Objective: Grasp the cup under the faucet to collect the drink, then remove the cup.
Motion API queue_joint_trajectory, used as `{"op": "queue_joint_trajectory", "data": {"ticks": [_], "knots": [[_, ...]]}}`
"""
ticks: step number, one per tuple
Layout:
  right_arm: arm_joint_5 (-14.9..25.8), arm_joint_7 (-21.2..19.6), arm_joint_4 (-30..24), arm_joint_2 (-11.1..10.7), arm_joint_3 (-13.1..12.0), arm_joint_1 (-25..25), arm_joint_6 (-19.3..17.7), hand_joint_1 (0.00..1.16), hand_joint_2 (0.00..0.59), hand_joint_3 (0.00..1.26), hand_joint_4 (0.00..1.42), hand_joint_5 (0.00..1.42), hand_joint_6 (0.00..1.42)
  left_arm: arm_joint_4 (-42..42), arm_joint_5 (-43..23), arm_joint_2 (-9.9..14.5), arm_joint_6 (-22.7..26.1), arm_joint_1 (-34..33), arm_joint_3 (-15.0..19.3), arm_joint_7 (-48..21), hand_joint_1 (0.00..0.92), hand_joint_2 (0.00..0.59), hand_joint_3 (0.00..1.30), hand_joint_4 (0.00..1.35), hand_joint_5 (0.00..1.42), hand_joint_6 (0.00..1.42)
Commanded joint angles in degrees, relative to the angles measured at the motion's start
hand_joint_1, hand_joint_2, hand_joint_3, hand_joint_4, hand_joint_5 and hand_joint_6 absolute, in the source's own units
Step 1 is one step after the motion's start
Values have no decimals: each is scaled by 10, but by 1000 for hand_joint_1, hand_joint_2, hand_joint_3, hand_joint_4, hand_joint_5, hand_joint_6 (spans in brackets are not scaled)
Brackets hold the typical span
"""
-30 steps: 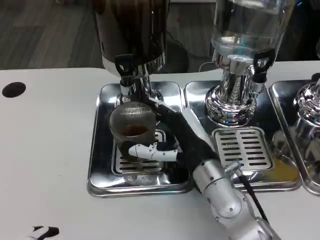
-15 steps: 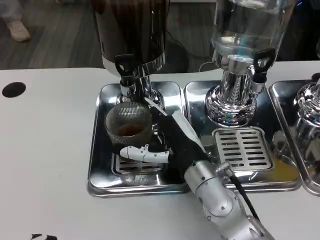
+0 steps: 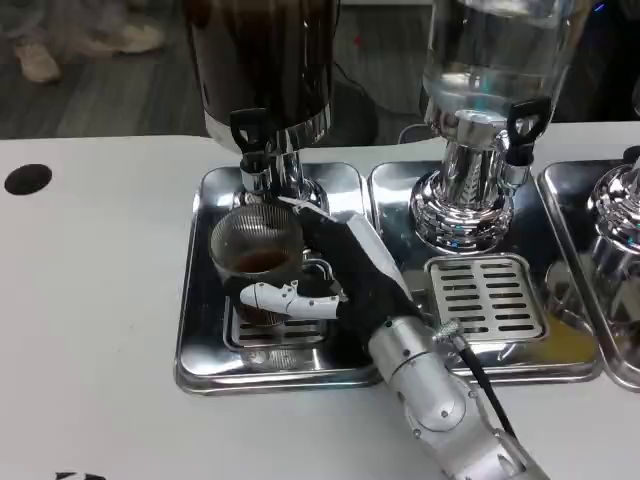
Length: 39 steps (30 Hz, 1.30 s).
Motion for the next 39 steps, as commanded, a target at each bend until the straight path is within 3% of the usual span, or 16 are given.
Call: {"op": "queue_joint_trajectory", "data": {"ticks": [1, 25, 39], "knots": [[4, -4, -7, -1, -5, 5, -14, 798, 86, 269, 237, 259, 123, 3, -2, 3, 2, -4, 1, -13, 0, 72, 320, 212, 297, 442], [0, -20, 5, -3, -12, 9, -35, 828, 95, 383, 365, 385, 213, 1, -5, -1, 11, -16, 1, -31, 0, 83, 344, 242, 320, 444], [5, -10, -37, -11, -14, 24, -28, 830, 96, 404, 386, 408, 240, 10, 4, 0, 18, -33, -15, -38, 0, 84, 345, 246, 326, 444]]}}
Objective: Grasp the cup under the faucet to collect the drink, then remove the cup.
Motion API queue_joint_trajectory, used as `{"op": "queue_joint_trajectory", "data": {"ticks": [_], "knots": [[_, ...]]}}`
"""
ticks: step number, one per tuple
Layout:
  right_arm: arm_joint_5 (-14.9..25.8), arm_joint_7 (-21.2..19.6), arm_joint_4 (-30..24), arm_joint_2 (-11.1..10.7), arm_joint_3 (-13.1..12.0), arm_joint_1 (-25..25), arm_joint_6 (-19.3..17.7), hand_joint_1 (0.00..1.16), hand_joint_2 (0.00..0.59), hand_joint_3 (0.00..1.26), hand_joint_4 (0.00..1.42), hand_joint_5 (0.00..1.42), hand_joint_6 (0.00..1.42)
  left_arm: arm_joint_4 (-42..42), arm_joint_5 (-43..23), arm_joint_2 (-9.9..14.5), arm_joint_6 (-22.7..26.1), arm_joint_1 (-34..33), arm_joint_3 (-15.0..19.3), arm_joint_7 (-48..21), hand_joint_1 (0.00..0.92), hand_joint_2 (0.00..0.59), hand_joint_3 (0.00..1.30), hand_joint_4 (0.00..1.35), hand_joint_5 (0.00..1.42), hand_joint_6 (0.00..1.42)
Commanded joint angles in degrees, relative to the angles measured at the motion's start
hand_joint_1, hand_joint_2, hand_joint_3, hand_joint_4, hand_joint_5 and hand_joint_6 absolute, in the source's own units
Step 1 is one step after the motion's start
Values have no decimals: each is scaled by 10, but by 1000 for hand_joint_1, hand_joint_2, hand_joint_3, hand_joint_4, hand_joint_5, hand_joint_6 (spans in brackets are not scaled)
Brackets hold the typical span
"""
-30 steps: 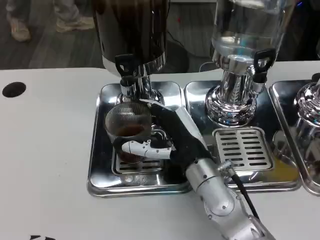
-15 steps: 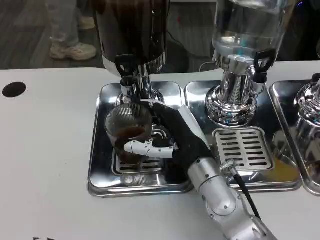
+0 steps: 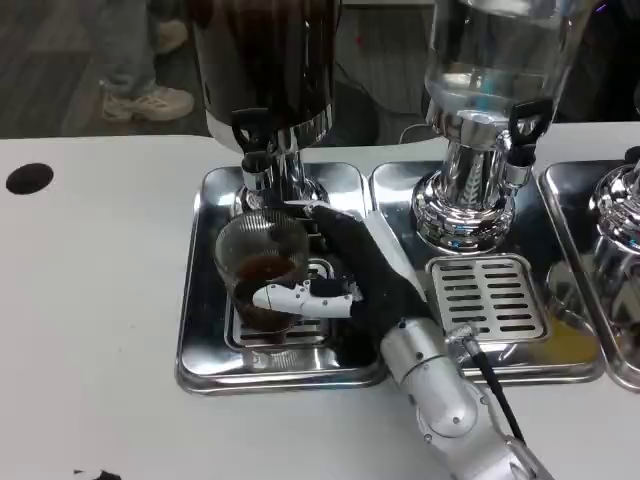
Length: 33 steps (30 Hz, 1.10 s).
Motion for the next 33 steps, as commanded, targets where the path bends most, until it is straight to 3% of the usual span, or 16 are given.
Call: {"op": "queue_joint_trajectory", "data": {"ticks": [1, 13, 33], "knots": [[8, 6, -30, -1, -4, 9, -4, 830, 96, 405, 387, 409, 240, 9, 5, 1, 10, -5, -11, -10, 0, 84, 345, 246, 326, 444], [3, 41, -117, -13, 2, 42, 31, 825, 94, 405, 392, 423, 243, 10, 11, 7, 24, -26, -26, -18, 0, 85, 341, 246, 330, 444], [25, 109, -278, -58, -7, 128, 81, 825, 102, 412, 397, 426, 243, 18, 23, 19, 49, -59, -62, -29, 0, 85, 337, 246, 330, 444]]}}
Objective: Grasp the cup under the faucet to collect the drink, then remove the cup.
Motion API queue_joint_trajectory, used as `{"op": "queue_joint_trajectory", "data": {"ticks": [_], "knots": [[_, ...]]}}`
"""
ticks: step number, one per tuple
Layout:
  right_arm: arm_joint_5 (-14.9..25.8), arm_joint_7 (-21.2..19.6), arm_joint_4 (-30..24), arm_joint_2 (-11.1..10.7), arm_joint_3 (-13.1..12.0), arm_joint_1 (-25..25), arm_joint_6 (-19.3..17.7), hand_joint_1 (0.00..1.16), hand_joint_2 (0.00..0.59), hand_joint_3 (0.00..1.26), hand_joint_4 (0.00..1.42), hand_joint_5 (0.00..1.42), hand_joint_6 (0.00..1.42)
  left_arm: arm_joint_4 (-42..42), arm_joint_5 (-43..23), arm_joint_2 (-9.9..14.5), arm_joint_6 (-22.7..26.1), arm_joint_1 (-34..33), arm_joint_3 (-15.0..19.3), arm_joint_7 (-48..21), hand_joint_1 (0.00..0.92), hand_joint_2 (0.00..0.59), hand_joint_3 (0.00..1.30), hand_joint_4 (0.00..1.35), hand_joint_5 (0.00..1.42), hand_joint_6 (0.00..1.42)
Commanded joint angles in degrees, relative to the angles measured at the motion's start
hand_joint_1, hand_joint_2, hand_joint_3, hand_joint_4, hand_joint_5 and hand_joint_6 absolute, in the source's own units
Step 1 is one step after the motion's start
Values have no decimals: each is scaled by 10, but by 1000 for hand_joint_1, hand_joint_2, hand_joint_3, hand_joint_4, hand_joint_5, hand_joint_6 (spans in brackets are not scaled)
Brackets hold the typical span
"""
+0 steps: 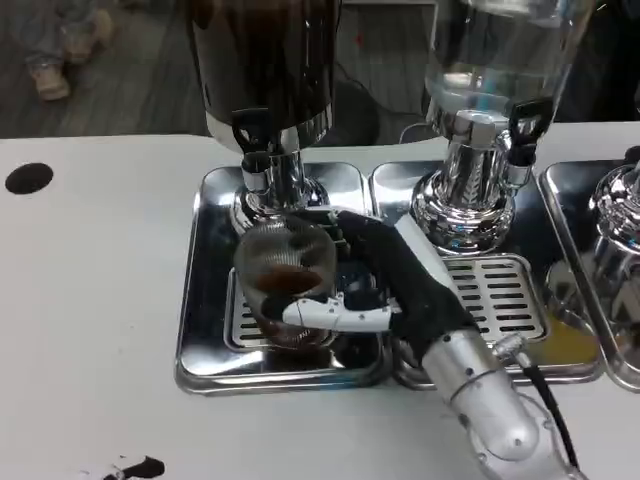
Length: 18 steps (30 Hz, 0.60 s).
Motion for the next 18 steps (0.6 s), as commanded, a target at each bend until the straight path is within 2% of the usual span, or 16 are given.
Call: {"op": "queue_joint_trajectory", "data": {"ticks": [1, 9, 18], "knots": [[14, 13, -53, -9, -4, 21, 1, 824, 102, 412, 398, 428, 243, 6, 2, 8, 10, -6, -8, -9, 0, 85, 337, 246, 330, 444], [26, 36, -102, -37, -14, 69, 1, 823, 104, 413, 398, 433, 243, 7, 6, 14, 21, -18, -24, -13, 0, 85, 337, 246, 330, 444], [53, 54, -159, -72, -35, 137, -19, 822, 110, 420, 398, 434, 243, 13, 10, 21, 36, -36, -43, -18, 0, 85, 337, 246, 330, 444]]}}
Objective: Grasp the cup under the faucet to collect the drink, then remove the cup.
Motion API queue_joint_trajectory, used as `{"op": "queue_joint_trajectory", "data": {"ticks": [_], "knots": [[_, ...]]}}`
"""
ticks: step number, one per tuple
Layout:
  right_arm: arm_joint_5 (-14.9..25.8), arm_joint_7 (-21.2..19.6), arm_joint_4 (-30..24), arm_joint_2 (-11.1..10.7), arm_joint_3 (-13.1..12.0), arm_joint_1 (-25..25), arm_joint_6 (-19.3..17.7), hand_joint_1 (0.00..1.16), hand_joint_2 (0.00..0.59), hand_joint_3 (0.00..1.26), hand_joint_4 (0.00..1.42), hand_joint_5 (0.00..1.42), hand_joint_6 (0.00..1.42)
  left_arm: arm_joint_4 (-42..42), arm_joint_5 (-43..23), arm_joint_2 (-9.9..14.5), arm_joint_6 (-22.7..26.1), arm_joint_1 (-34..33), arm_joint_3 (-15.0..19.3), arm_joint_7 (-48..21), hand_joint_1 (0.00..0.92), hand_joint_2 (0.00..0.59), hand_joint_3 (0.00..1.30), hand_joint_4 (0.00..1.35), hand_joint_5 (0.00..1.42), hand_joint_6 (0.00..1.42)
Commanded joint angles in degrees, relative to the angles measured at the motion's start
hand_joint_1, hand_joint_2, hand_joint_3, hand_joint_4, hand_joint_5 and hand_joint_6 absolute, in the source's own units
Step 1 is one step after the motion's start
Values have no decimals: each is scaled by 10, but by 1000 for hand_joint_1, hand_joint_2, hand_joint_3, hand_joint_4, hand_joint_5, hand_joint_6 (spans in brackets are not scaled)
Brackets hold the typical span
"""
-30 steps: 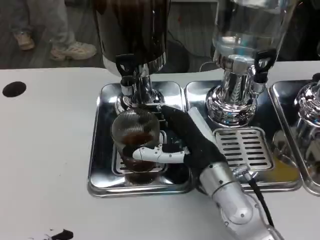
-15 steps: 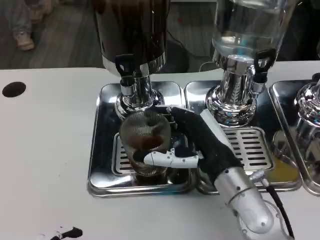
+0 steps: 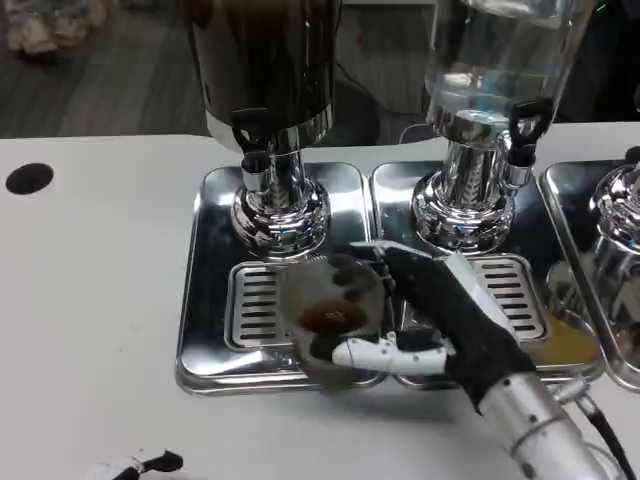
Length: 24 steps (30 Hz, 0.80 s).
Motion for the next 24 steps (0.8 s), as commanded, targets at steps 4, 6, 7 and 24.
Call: {"op": "queue_joint_trajectory", "data": {"ticks": [4, 6, 7, 24], "knots": [[41, 16, -69, -17, -19, 48, -35, 822, 111, 421, 398, 434, 243, 2, 14, 11, 22, -19, -23, -15, 0, 85, 337, 246, 330, 444], [51, 23, -83, -23, -23, 65, -42, 822, 111, 421, 398, 434, 243, 0, 17, 13, 29, -25, -28, -18, 0, 85, 337, 246, 330, 444], [56, 26, -89, -25, -25, 72, -46, 822, 111, 421, 398, 434, 243, -1, 18, 13, 31, -27, -31, -19, 0, 85, 337, 246, 330, 444], [86, 55, -110, -53, -50, 143, -119, 816, 104, 422, 407, 434, 256, -12, 37, 19, 65, -41, -61, -27, 0, 76, 325, 250, 330, 444]]}}
